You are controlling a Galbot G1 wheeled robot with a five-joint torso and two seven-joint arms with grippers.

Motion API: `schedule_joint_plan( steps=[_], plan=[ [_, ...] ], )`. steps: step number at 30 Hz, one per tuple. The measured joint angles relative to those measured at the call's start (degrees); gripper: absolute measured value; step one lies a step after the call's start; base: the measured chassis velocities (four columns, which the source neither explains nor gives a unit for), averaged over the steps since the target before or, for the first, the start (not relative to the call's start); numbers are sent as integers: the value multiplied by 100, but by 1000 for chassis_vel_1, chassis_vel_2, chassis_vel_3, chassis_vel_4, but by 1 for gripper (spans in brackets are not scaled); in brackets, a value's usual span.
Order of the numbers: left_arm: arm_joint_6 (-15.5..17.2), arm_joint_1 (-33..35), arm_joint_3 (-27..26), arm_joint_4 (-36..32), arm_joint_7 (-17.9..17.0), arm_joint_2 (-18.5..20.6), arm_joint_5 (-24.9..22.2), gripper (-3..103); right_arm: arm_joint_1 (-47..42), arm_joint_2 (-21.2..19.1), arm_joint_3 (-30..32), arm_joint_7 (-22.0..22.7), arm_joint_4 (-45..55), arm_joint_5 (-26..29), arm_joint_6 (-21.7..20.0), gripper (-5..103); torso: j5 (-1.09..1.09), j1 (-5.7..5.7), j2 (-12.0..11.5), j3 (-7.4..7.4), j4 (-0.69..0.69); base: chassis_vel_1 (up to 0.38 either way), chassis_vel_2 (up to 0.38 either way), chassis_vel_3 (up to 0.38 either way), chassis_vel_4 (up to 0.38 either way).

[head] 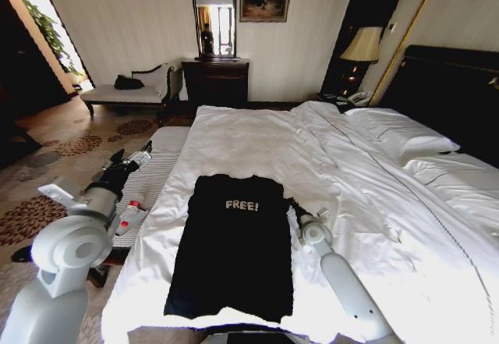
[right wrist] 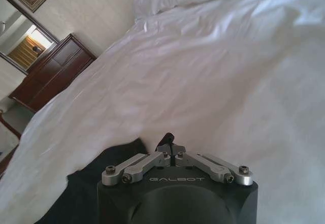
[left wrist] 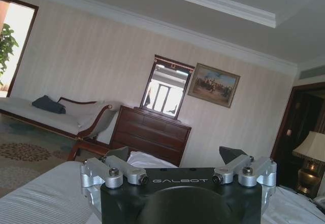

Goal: Fold the clothes on the bed.

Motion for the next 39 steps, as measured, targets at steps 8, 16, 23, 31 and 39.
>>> schedule_joint_plan(
  steps=[8,16,23,31,39],
  plan=[
    [-2,-20,-2,29,3,-2,7,100,289,-395,-35,0,-203,-70,2,0,-1,0,0,0,0,0,0,0,0],
    [-32,-105,62,101,10,-20,41,100,325,-591,-94,-141,-517,-495,-1,0,0,0,0,0,-1,0,0,0,0],
    [-47,-135,128,135,16,-71,91,100,382,-531,-142,-174,-880,-655,34,12,0,0,0,-1,-1,0,0,0,0],
    [-83,-165,182,222,21,-154,187,100,59,-646,71,-177,-348,-891,118,43,-1,0,0,-1,0,0,0,0,0],
    [-65,-316,173,170,-53,-223,125,100,-1019,-739,387,599,1134,223,-253,71,-2,-1,1,-1,-3,0,0,0,0]
  ],
)
